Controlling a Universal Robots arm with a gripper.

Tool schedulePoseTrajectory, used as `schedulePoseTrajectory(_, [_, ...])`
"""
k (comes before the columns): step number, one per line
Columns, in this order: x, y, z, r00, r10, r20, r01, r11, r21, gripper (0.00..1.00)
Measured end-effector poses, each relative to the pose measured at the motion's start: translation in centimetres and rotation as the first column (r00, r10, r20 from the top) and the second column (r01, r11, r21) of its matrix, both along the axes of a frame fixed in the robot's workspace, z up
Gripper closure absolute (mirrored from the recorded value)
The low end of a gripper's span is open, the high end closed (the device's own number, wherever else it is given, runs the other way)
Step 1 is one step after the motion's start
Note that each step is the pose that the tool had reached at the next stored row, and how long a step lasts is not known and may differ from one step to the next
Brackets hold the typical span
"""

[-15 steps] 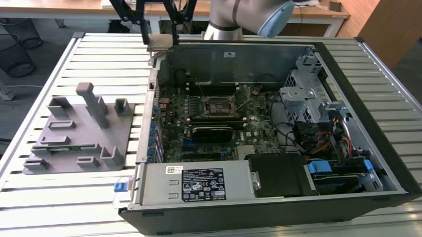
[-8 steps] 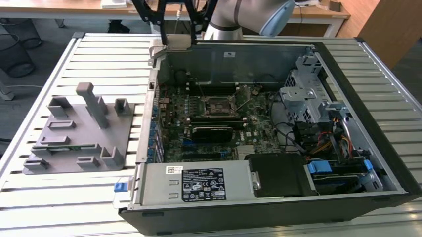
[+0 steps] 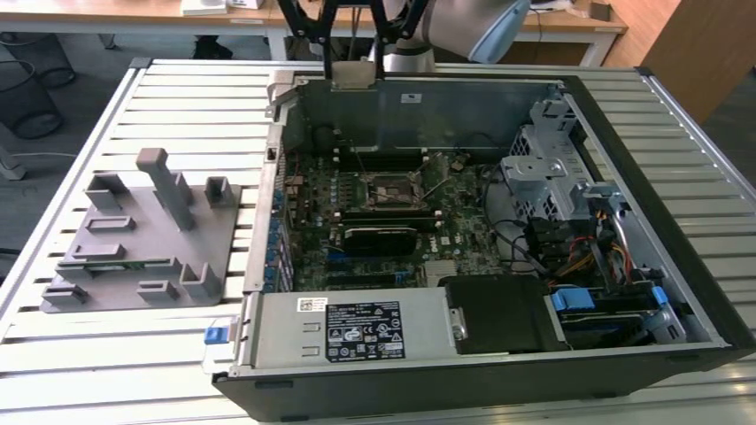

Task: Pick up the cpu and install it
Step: 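Pick up the cpu and move it towards the insertion slot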

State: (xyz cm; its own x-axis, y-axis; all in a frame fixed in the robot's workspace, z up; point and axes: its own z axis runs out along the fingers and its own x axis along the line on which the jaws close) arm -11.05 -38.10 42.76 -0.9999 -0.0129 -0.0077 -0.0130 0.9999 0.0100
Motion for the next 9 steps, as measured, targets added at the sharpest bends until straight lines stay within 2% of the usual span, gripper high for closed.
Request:
schedulePoseTrajectory(6, [2.2,0.16,-0.03,1.0,0.0,0.0,0.0,1.0,0.0,0.47])
schedulePoseTrajectory(9, [3.0,0.2,-0.03,1.0,0.0,0.0004,0.0,1.0,-0.0001,0.47])
